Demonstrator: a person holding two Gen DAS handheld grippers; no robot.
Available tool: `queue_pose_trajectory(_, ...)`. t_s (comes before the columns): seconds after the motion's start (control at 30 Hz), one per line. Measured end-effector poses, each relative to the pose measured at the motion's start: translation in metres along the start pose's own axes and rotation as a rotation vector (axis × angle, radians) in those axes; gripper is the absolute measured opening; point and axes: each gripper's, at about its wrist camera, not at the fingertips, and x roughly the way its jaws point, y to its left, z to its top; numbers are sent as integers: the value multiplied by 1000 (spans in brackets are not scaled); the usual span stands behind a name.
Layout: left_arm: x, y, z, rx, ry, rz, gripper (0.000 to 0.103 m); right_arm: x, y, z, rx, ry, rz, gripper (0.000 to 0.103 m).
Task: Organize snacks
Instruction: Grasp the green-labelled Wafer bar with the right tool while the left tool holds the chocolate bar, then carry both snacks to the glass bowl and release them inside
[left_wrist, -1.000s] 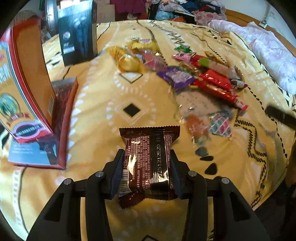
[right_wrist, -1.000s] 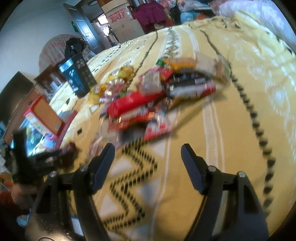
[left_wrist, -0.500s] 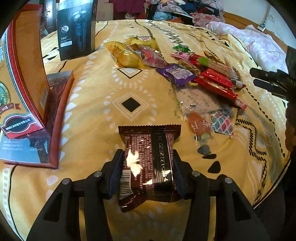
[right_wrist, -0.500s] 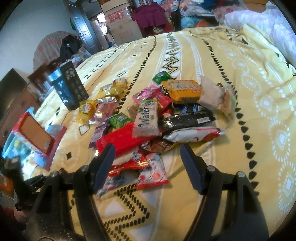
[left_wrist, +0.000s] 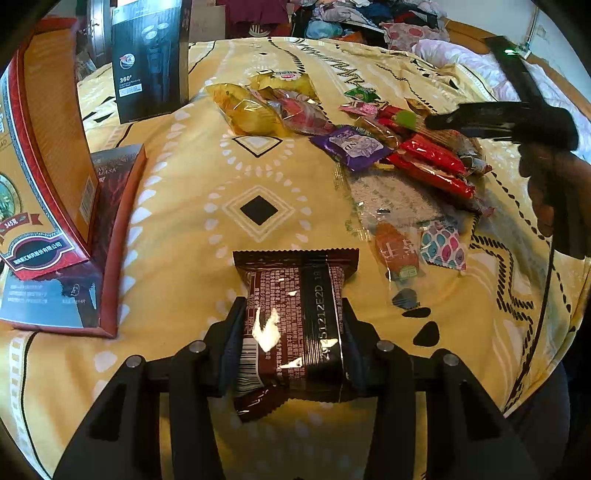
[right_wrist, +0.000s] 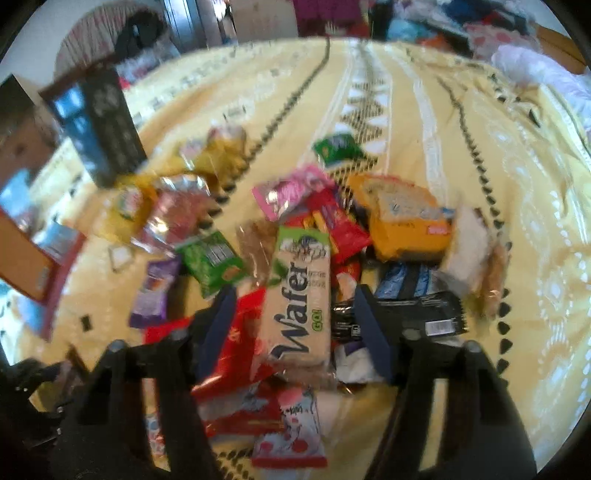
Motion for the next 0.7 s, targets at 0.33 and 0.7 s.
queue_pose_trajectory(0.33, 0, -2, -1, 5, -4, 20, 48, -44, 4, -18, 35, -116, 19, 37)
queue_pose_trajectory(0.7, 0, -5, -3, 12, -17, 35, 48, -107, 16, -139, 130, -157, 21, 37)
